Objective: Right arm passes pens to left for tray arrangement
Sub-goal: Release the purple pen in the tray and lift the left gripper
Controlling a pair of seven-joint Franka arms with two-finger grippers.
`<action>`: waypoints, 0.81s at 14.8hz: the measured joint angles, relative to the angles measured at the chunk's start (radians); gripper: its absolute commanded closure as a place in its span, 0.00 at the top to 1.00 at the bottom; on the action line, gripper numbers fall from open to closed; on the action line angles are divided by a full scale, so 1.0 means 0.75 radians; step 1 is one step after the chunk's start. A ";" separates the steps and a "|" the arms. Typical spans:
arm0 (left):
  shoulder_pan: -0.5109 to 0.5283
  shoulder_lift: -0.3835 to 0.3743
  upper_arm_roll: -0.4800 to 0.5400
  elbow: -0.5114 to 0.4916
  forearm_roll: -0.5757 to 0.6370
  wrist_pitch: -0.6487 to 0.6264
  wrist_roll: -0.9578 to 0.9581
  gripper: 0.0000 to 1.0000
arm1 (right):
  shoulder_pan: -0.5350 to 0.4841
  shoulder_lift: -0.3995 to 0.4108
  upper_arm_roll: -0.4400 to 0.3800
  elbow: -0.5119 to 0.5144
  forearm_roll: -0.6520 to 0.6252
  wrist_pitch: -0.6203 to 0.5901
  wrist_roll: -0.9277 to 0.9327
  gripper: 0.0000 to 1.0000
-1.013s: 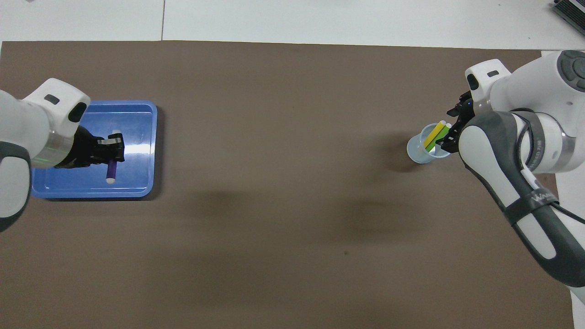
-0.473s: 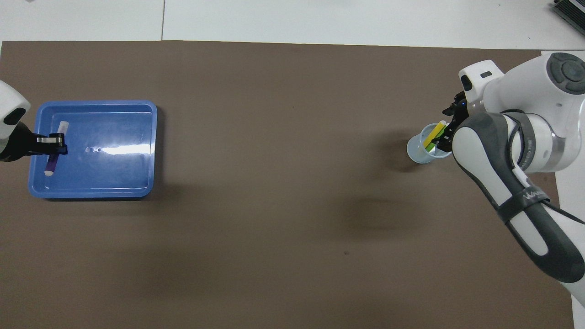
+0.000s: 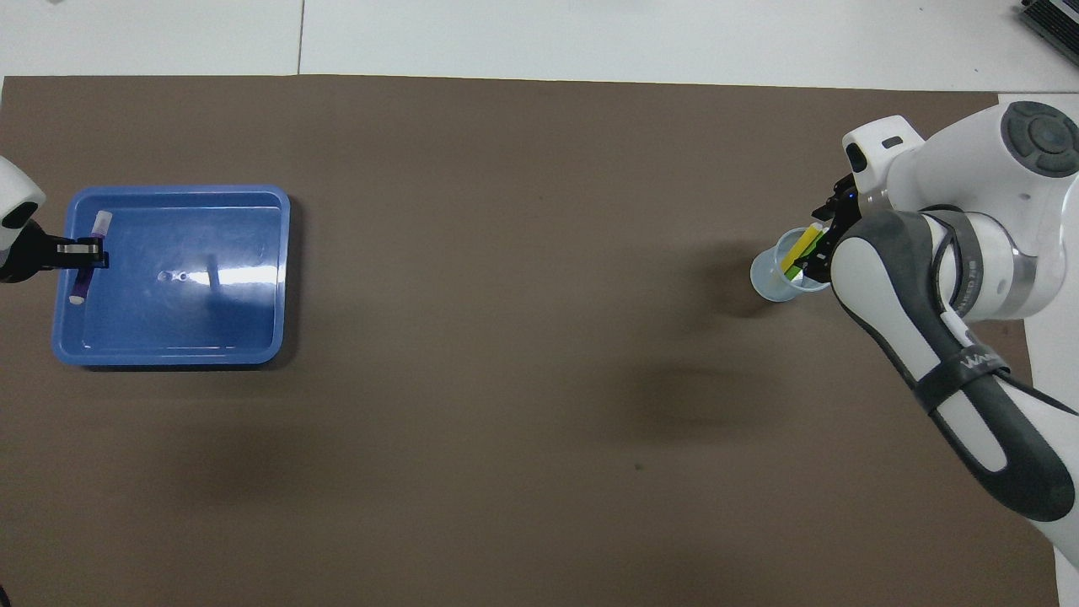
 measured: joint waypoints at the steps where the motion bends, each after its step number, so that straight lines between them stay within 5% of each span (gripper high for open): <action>1: 0.012 0.031 -0.001 0.000 0.006 0.044 0.014 0.00 | 0.000 0.000 0.000 -0.001 0.000 0.000 0.000 0.56; 4: 0.048 0.125 -0.001 0.003 0.092 0.157 0.039 0.00 | 0.000 0.000 0.000 -0.003 0.000 0.000 0.000 0.42; 12: 0.097 0.308 -0.008 0.009 0.115 0.351 0.108 0.00 | 0.000 -0.005 0.000 -0.002 0.000 -0.007 0.015 0.23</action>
